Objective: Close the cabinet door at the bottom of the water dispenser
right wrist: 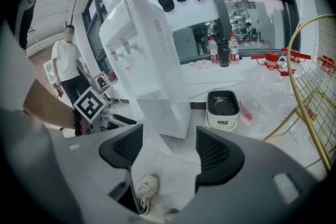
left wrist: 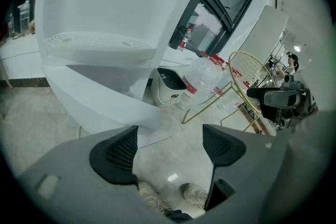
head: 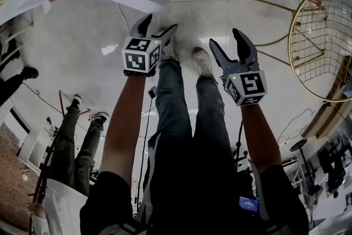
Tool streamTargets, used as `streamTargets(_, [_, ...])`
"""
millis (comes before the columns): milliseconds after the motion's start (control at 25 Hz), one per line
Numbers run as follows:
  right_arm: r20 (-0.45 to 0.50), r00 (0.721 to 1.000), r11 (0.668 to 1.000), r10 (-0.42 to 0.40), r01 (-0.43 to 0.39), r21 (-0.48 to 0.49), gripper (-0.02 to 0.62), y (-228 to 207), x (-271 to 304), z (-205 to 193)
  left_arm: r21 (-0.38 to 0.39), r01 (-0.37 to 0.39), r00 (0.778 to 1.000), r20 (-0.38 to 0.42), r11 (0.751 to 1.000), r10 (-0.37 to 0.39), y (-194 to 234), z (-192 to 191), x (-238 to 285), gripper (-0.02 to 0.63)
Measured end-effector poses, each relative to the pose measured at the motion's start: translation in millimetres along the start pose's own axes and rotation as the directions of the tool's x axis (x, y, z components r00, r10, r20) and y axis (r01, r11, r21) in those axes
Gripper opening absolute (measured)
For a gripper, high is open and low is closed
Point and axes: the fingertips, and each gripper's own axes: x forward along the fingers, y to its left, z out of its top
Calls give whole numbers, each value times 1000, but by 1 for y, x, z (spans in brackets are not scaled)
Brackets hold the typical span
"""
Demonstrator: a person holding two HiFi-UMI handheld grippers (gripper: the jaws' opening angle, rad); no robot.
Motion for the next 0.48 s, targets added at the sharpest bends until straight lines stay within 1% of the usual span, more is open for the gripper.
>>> streamTargets(120, [-1,1000,1000,-5,5,2,311,-1,0,1,14,10,1000,-2,1000,-10,-1,4,4,400])
streamTargets(200, [-2,1000,1000,-5,5,-4,296,0,0,1,12,14,1000,2,1000,-14,-2,8,6,400])
streamTargets(320, [3,1000,1000,-3,3,-1,291,2,0,6,7,15,1000,8,1000,-16,-3,13,9,400])
streamTargets(480, [-2,1000,1000,-15,15,13,287,0,0,6,30,37,999,-1,999,-37,-6,20,15,400])
